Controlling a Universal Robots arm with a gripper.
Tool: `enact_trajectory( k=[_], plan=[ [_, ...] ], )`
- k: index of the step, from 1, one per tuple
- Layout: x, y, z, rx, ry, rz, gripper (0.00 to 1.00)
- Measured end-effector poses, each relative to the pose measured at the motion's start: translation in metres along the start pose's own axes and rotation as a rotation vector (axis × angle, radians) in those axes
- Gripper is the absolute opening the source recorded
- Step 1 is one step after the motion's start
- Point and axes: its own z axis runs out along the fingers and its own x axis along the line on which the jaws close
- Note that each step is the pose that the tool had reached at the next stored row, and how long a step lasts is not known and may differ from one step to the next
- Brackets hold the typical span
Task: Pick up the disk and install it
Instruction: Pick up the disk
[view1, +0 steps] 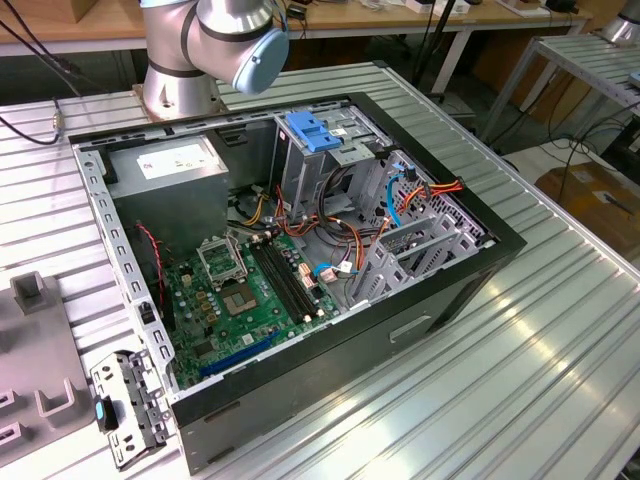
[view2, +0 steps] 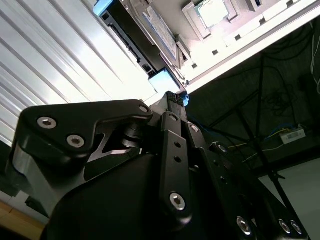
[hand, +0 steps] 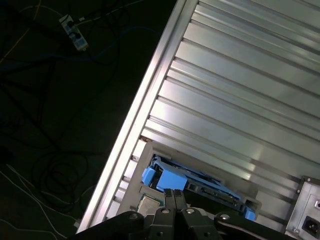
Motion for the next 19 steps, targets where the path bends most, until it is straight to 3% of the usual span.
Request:
enact_trajectory(
  k=[4, 14, 19],
  plan=[
    [0.0, 0.0, 0.0, -0.0001, 0.0009, -0.019, 0.11],
    [0.0, 0.0, 0.0, -0.0013, 0.0094, -0.207, 0.11],
    [0.0, 0.0, 0.0, -0.0017, 0.012, -0.264, 0.11]
  ],
)
